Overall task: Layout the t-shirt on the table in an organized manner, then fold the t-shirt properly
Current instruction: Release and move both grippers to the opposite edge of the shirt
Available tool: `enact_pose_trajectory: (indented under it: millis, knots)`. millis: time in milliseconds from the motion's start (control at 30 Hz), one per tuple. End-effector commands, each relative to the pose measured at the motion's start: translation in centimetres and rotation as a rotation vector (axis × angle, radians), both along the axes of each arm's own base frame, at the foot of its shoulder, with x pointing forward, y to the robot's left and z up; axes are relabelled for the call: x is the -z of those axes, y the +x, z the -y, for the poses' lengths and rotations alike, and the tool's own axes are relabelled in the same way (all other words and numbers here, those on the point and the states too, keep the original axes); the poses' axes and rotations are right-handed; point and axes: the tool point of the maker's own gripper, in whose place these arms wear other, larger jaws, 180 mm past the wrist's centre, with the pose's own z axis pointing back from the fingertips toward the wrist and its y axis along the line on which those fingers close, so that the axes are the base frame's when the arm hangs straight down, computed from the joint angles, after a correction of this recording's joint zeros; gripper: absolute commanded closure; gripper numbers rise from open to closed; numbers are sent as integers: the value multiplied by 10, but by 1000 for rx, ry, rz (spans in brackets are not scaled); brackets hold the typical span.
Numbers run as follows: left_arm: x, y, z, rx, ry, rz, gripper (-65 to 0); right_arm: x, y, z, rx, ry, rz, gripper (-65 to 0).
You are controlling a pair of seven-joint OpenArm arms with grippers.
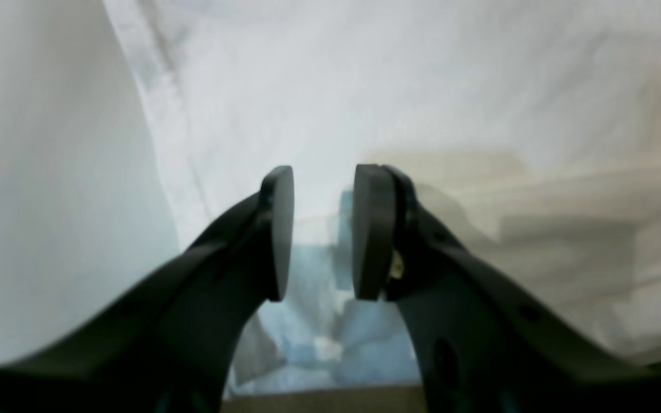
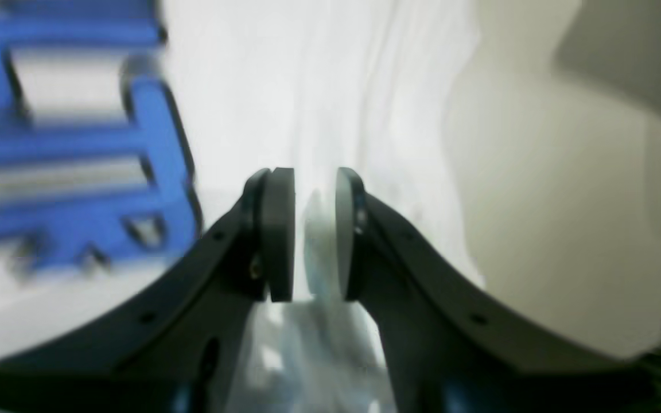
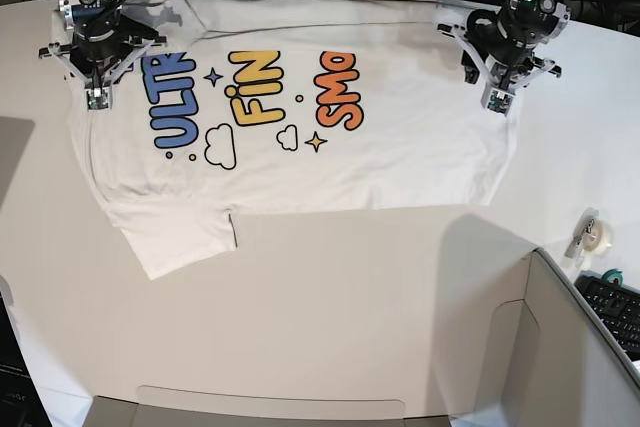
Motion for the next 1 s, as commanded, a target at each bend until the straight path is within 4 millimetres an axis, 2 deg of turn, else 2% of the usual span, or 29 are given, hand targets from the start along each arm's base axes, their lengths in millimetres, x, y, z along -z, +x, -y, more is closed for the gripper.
enact_pose_trajectory:
  millis: [0, 267, 333, 433, 533, 633, 700, 800, 967]
  knots:
    - [-16, 15, -10, -15, 20, 65, -178, -16, 16, 1, -8, -12, 68, -130]
    - [-86, 92, -61, -167, 60, 276, -182, -75, 87, 6, -4, -30, 280, -130]
    - [-98, 114, -68, -176, 39, 280, -192, -92, 104, 12, 6, -38, 305, -130]
    - [-102, 138, -84, -175, 10, 250, -214, -104, 125, 14, 25, -21, 326, -130]
    - [-91, 160, -104, -242, -88, 204, -224, -103, 145, 17, 36, 4, 328, -130]
    - [-60, 171, -118, -302, -188, 109, -225, -95, 157, 20, 45, 26, 306, -130]
    - [-40, 172, -125, -345, -272, 53, -231, -94, 159, 20, 44, 29, 301, -130]
    - [-6, 168, -122, -398, -407, -5, -255, -95, 160, 16, 4, 19, 293, -130]
    - [15, 158, -123, -452, -522, -49, -277, -94, 161, 15, -6, 16, 289, -130]
